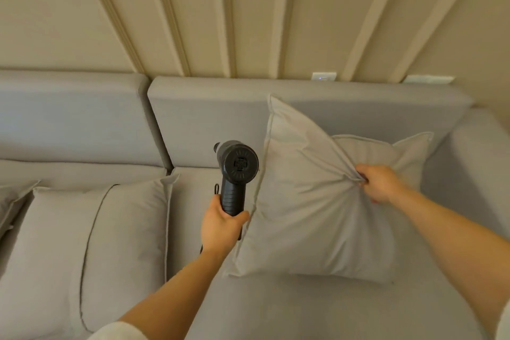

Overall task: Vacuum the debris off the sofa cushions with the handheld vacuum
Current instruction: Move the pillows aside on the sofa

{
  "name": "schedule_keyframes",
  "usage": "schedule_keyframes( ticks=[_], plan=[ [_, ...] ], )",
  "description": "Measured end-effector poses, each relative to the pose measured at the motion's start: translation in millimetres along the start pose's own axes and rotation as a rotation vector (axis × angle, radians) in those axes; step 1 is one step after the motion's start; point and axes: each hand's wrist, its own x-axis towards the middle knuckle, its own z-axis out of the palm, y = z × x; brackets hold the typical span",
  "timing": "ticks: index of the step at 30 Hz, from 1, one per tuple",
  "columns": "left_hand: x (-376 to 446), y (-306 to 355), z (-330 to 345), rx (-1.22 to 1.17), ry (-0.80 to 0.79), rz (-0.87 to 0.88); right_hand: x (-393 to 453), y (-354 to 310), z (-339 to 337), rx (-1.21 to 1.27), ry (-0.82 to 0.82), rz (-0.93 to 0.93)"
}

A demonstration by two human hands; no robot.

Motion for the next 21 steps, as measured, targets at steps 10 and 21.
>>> schedule_keyframes(
  ticks=[10,21],
  plan=[
    [-39.7,30.1,107.3,0.023,0.014,-0.052,-12.7,161.6,-22.8,-0.037,0.097,0.098],
    [-47.2,37.9,135.2,0.051,0.050,-0.097,31.0,164.5,-7.3,0.131,-0.241,0.202]
  ],
)
